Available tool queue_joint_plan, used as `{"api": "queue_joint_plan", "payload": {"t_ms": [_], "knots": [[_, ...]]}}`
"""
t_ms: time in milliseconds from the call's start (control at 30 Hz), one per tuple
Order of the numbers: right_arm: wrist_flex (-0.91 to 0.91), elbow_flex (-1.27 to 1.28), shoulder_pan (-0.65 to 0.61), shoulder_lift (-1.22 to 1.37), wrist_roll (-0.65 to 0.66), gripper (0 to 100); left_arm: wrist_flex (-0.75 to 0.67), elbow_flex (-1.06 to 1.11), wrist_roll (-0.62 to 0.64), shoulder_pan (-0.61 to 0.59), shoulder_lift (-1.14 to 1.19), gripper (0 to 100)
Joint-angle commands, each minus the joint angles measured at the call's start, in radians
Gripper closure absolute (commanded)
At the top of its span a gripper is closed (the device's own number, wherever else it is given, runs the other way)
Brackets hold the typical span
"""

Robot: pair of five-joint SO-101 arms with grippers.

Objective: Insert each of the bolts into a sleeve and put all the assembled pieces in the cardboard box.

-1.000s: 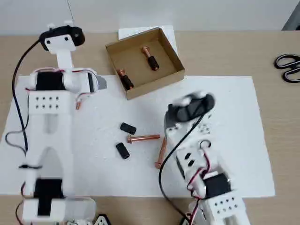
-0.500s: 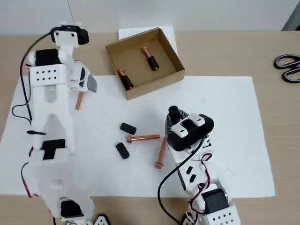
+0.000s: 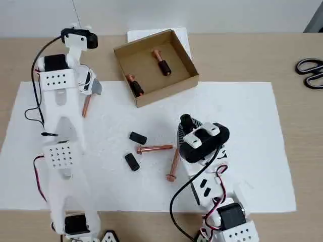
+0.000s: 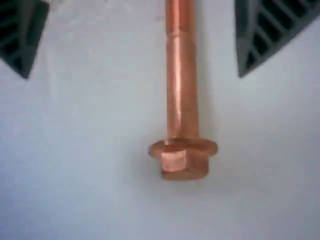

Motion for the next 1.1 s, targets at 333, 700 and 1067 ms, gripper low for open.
{"api": "queue_joint_plan", "payload": {"t_ms": [333, 700, 1067], "knots": [[-0.013, -0.006, -0.001, -0.016, 0.012, 99.4, -0.055, -0.079, -0.026, -0.046, 0.107, 75], [-0.012, -0.008, -0.002, -0.015, 0.014, 99.4, -0.095, -0.079, -0.06, -0.061, 0.229, 77], [0.105, -0.068, -0.002, -0.018, 0.014, 99.4, 0.017, -0.211, -0.06, -0.018, 0.227, 100]]}}
